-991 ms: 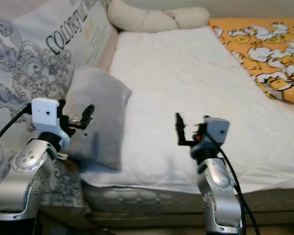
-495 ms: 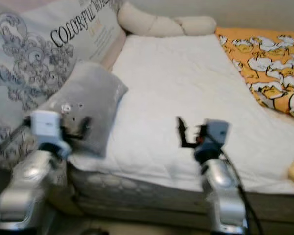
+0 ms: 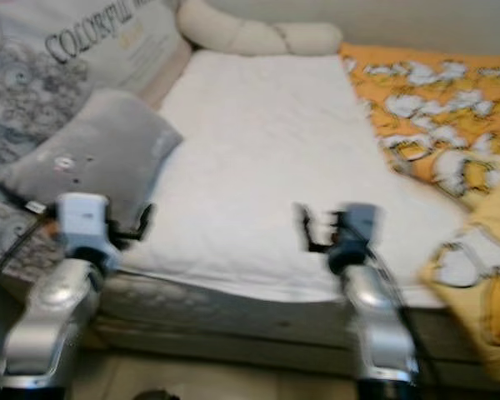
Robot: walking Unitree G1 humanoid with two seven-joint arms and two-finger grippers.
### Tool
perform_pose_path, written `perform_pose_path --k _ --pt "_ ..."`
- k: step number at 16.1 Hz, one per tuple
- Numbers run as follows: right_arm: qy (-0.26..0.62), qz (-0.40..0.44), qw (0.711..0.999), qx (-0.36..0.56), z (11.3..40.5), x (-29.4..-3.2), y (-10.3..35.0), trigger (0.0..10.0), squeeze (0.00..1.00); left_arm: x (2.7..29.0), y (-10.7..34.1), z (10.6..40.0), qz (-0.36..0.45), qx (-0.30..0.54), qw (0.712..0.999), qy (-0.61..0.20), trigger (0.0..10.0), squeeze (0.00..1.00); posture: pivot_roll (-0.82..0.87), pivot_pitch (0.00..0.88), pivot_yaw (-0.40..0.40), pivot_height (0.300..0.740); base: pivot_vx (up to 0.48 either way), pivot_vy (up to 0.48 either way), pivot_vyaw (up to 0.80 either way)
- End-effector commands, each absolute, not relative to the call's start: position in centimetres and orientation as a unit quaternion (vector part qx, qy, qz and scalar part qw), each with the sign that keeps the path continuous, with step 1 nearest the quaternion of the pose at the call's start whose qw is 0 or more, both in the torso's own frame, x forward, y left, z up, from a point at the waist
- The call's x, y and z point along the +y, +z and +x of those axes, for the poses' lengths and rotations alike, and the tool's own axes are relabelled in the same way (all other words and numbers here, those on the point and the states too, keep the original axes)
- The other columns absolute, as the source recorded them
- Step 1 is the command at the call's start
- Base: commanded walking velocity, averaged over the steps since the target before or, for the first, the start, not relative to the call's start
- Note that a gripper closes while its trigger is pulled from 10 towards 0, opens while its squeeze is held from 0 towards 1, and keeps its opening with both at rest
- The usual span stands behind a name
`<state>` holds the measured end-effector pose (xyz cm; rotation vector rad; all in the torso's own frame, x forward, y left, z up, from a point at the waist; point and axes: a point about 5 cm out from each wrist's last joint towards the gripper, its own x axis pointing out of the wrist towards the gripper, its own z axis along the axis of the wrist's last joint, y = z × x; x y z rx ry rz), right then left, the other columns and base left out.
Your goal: Clean up the room
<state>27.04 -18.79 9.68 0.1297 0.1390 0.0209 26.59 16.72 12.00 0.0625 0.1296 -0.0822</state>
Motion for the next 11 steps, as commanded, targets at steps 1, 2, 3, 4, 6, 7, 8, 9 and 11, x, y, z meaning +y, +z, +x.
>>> perform_pose_path --k 1,2,3,4,6,7,8,9,11 --pt "0.017 0.066 0.996 0.062 27.41 -18.16 10.02 10.0 1.0 17.74 12.51 26.9 0.05 0.056 0.997 -0.021 10.0 1.0 0.03 0.0 0.0 0.74 0.0 -0.435 0.0" --pt "0.027 0.054 0.996 0.064 27.44 -17.8 9.9 10.0 1.0 18.15 12.37 27.01 0.05 0.059 0.997 -0.014 10.0 1.0 0.0 0.0 0.018 0.74 0.0 -0.439 0.0" --pt "0.032 0.047 0.996 0.062 27.55 -17.61 9.96 10.0 1.0 18.31 12.15 27.0 0.048 0.062 0.997 -0.011 10.0 1.0 0.0 0.0 0.023 0.74 0.0 -0.48 0.0" --pt "0.033 0.045 0.997 0.059 27.7 -17.62 10.1 10.0 1.0 18.3 11.88 26.91 0.046 0.065 0.997 -0.008 10.0 1.0 0.0 0.0 0.023 0.74 0.0 -0.435 0.0" --pt "0.032 0.041 0.997 0.059 27.74 -17.79 10.04 10.0 1.0 18.24 11.74 26.87 0.049 0.067 0.997 -0.009 10.0 1.0 0.02 0.0 0.012 0.74 0.0 -0.48 0.0" --pt "0.031 0.039 0.997 0.06 27.72 -17.82 9.9 10.0 1.0 18.29 11.86 26.98 0.053 0.066 0.996 -0.01 10.0 1.0 0.02 0.0 0.012 0.74 0.0 -0.48 0.0" --pt "0.03 0.037 0.997 0.062 27.75 -17.79 9.76 10.0 1.0 18.36 12.0 27.13 0.054 0.065 0.996 -0.009 10.0 1.0 0.01 0.0 0.023 0.74 0.0 -0.48 0.0" --pt "0.028 0.035 0.997 0.061 27.84 -17.79 9.74 10.0 1.0 18.36 11.97 27.18 0.053 0.065 0.996 -0.01 10.0 1.0 0.0 0.0 0.03 0.74 0.0 -0.48 0.0" --pt "0.022 0.038 0.997 0.06 27.91 -17.97 9.7 10.0 1.0 18.25 11.67 27.03 0.053 0.067 0.996 -0.011 10.0 1.0 0.01 0.0 0.024 0.74 0.0 -0.48 0.0"
